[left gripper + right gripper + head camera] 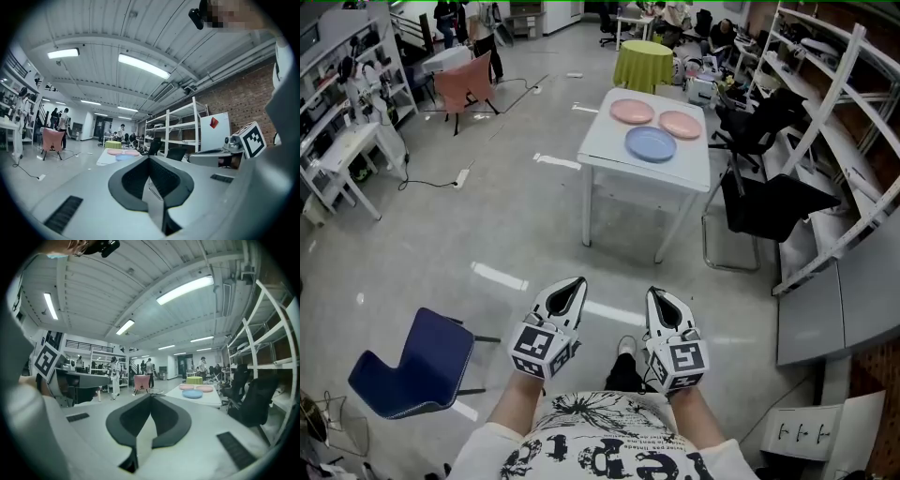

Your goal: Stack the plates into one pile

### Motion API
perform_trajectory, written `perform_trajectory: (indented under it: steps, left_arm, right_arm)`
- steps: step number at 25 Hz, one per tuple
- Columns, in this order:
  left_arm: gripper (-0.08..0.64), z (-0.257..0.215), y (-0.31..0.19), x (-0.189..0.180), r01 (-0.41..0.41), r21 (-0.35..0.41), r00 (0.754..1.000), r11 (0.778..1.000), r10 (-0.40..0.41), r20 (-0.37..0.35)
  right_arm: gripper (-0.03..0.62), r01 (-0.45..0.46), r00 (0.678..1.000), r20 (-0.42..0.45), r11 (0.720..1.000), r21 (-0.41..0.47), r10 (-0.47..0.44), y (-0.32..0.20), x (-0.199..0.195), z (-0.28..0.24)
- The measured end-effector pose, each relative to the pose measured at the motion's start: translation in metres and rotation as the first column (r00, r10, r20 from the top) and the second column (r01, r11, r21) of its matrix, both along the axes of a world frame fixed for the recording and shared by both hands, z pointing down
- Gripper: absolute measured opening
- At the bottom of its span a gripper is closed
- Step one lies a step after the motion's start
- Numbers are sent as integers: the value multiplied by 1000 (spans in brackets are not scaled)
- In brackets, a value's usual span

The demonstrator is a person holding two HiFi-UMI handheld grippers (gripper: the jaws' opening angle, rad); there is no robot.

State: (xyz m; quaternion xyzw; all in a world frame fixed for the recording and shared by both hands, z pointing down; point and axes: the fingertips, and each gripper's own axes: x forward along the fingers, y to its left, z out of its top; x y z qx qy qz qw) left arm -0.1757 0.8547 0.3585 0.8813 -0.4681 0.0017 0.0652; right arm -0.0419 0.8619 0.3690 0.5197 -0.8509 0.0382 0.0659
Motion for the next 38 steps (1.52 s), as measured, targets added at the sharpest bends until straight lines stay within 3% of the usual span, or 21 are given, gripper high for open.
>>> perform_trajectory:
  steps: [12, 20, 29, 38]
  left_arm:
    - [5, -8, -208, 95, 61, 8, 998, 998, -61, -1]
    - [5, -1, -298, 123, 95, -5, 995, 995, -95, 7]
    - [5, 34, -400, 141, 51, -53, 998, 997, -50, 28]
    - [5, 49, -569, 141, -59, -74, 998, 995, 61, 23]
  right_arm:
    - [5, 79, 997, -3, 997, 14, -79, -219, 96, -14]
    - [5, 106, 994, -26, 994, 3, -106, -308, 125, -5]
    - [5, 96, 995, -25, 995, -12, -97, -402, 140, 22]
    - [5, 12, 999, -39, 999, -51, -14, -558, 134, 35]
